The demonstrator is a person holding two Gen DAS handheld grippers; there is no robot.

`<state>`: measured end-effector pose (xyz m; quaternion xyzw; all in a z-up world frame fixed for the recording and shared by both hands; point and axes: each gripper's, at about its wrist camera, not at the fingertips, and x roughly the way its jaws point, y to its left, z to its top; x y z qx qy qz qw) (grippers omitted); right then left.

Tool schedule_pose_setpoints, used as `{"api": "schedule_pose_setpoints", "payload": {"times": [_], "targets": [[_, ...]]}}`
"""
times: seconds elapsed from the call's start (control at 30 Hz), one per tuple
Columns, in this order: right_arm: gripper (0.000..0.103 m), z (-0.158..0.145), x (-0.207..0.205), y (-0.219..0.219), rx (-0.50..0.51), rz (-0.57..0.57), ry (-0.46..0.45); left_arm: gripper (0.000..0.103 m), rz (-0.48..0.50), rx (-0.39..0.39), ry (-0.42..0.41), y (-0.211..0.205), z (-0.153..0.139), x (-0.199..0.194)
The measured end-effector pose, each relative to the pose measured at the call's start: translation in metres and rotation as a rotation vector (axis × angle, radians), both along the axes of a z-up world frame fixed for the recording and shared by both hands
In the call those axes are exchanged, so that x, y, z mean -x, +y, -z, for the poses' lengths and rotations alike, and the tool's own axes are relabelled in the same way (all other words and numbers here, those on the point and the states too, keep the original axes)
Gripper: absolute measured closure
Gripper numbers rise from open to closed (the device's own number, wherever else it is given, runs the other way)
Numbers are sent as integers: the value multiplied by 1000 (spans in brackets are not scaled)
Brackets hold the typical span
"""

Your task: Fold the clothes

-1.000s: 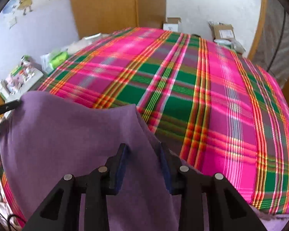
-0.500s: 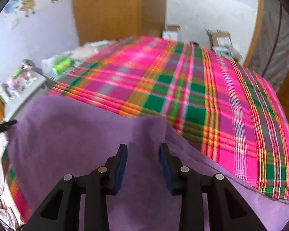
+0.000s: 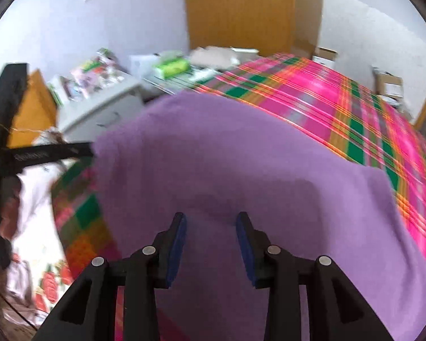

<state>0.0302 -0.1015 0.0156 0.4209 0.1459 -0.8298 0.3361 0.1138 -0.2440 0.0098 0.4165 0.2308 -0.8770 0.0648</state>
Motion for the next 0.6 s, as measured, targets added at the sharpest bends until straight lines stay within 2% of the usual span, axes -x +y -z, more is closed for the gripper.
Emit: {"api": "schedule_pose_setpoints", "payload": {"times": [0.17, 0.3, 0.43, 0.5, 0.57, 0.6], "targets": [[64, 11, -17, -41, 12, -66, -18, 94, 2, -37, 7, -6, 2, -3], [63, 9, -32, -54, -17, -140, 21, 94, -6, -64, 18, -13, 3, -6], [62, 0, -31, -65, 30, -132, 33, 94, -8, -126, 40, -22, 2, -7], [60, 0, -34, -74, 30, -136, 39, 94, -8, -166, 46, -28, 3, -5], [53, 3, -38, -83, 19, -146, 46, 93, -4, -187, 42, -31, 4, -3], [51, 5, -40, -89, 7, -156, 54, 86, -4, -203, 43, -32, 5, -3]]}}
